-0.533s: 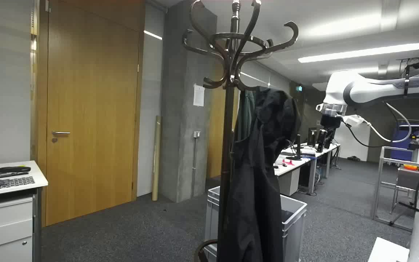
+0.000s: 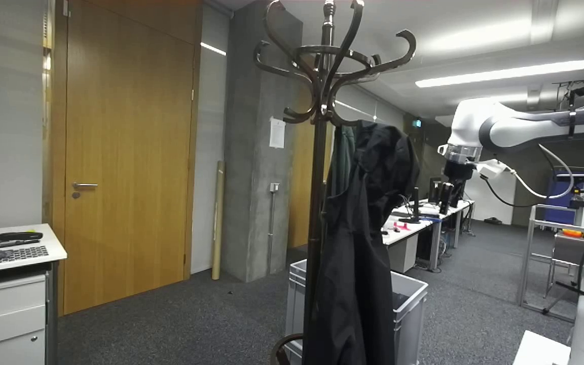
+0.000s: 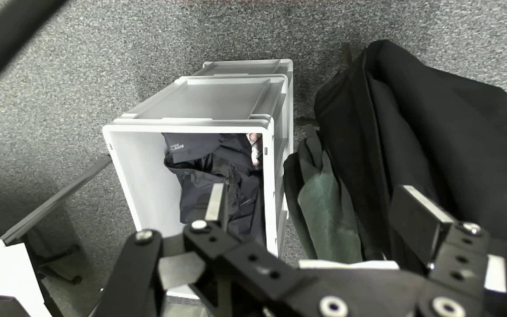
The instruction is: Remove the hoodie from the stand and put it in the laundry box
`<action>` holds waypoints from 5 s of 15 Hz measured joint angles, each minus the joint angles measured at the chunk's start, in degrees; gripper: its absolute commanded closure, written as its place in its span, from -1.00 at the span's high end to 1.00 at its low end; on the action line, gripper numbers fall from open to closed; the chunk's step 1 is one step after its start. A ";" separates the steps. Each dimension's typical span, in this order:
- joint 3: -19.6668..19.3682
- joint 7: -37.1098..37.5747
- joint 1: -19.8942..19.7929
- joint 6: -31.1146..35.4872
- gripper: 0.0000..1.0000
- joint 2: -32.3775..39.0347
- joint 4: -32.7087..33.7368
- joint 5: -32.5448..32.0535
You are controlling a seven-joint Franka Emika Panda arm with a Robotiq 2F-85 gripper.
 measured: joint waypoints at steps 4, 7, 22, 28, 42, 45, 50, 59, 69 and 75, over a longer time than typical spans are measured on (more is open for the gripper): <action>6.36 6.44 2.65 0.01 1.00 -1.98 -0.04 0.16; 9.29 11.62 4.40 0.01 1.00 -4.30 0.38 0.98; 11.06 14.47 5.03 14.32 1.00 -14.97 4.98 5.16; 10.95 10.46 5.03 28.81 1.00 -12.38 4.17 5.20; 10.39 9.56 5.07 33.29 1.00 -9.70 3.57 5.22; 10.39 9.56 5.07 33.29 1.00 -9.70 3.57 5.22; 10.39 9.55 5.07 33.29 1.00 -9.70 3.57 5.22; 10.39 9.55 5.07 33.29 1.00 -9.70 3.57 5.22; 10.39 9.55 5.07 33.29 1.00 -9.70 3.57 5.22; 10.39 9.55 5.07 33.30 1.00 -9.70 3.57 5.22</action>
